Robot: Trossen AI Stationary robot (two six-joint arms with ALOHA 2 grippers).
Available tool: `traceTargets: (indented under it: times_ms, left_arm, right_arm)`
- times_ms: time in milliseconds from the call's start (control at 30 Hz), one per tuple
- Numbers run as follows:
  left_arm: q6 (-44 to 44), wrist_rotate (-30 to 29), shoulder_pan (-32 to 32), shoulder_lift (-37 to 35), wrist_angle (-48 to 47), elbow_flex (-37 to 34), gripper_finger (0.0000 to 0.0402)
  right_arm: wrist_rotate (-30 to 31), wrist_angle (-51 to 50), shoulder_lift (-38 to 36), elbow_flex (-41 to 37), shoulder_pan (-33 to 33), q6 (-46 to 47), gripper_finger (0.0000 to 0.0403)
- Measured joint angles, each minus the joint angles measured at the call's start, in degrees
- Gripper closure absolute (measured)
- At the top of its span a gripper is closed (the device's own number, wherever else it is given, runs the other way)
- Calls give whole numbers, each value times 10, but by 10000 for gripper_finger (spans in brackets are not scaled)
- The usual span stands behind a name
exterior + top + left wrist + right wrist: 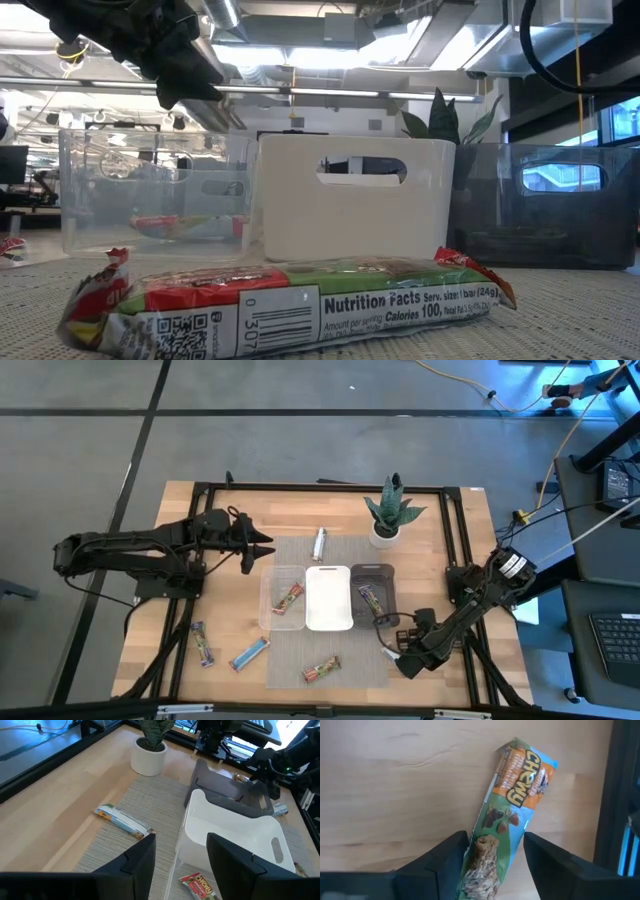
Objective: Pick and place Granola Bars by type
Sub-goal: Put the bottom right yellow granola bar into the white bin
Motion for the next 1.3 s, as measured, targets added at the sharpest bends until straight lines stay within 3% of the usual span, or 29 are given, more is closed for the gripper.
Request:
traceTargets:
  times_ms: [300, 567, 867, 1300]
  left_arm:
    - [0, 0, 0, 0, 0, 0, 231]
    - [0, 0, 0, 0, 0, 0, 231]
    - [0, 0, 0, 0, 0, 0, 231]
    - [-2, 0, 0, 0, 0, 0, 232]
  right_arm:
    - [12, 18, -1, -2, 1, 17, 192]
    - [36, 24, -2, -2, 13, -94, 192]
    - [84, 54, -2, -2, 26, 28, 219]
    - [77, 51, -13, -1, 29, 13, 277]
